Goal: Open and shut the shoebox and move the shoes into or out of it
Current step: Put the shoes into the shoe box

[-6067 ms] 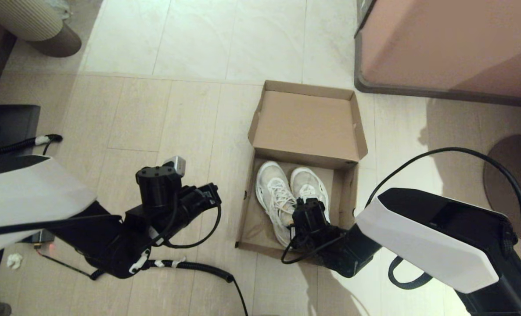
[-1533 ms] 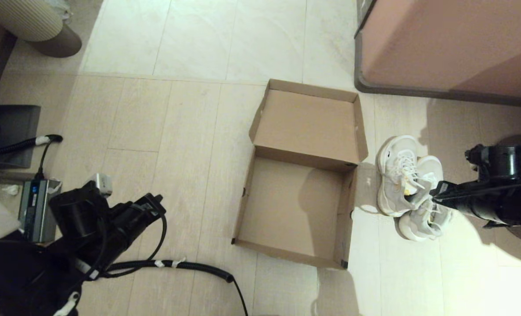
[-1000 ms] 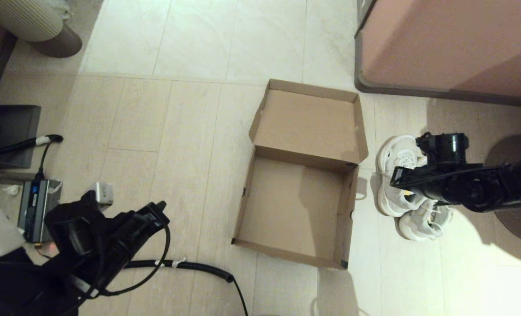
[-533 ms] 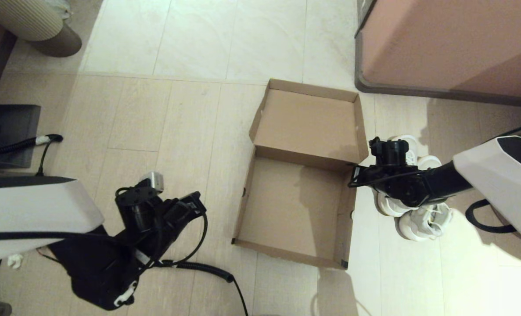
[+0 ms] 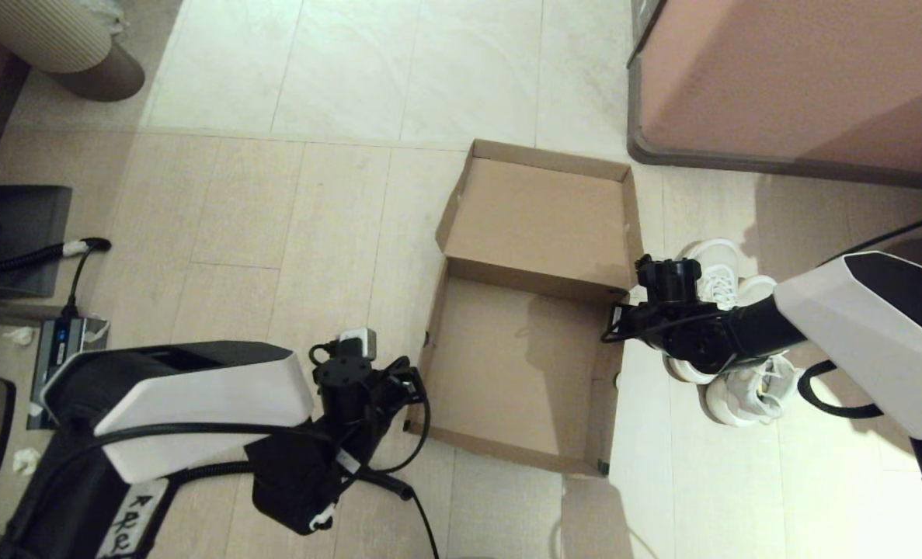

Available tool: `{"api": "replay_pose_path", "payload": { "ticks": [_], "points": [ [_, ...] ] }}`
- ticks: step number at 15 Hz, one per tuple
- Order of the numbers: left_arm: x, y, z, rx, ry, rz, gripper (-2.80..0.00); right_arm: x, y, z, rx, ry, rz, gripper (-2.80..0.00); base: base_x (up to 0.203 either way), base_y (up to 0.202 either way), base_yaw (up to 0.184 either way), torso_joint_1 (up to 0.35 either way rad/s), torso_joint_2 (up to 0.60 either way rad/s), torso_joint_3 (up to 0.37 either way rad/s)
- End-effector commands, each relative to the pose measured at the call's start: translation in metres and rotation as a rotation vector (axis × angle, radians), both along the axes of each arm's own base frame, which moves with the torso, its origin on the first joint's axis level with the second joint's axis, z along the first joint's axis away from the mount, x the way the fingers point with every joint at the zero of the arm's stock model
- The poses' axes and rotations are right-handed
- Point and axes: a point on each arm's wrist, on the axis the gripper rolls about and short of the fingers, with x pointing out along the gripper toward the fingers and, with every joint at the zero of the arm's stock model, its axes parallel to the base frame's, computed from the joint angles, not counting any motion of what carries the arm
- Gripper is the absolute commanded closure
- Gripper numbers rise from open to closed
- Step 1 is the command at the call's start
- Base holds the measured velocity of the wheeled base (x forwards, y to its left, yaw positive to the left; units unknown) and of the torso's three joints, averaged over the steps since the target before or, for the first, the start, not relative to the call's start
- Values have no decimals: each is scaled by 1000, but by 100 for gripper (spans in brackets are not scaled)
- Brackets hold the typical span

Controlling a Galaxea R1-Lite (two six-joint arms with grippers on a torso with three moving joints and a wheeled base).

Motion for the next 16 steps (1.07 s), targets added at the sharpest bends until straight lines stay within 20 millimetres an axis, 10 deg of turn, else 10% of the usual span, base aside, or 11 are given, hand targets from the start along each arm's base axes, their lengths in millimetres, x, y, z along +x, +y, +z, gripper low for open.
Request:
{"api": "replay_pose_path", "payload": {
  "ticks": [1,8,16],
  "points": [
    [3,-6,-22,19,24,-7,0,1,8,-2,2,-5,14,0,0,0,0,0,0,0],
    [-22,-14,-49,70,108,-56,0,11,11,6,-50,-48,14,0,0,0,0,0,0,0],
    [-48,4,-23,69,140,-20,0,-35,0,2,-56,67,0,0,0,0,0,0,0,0]
  ]
}}
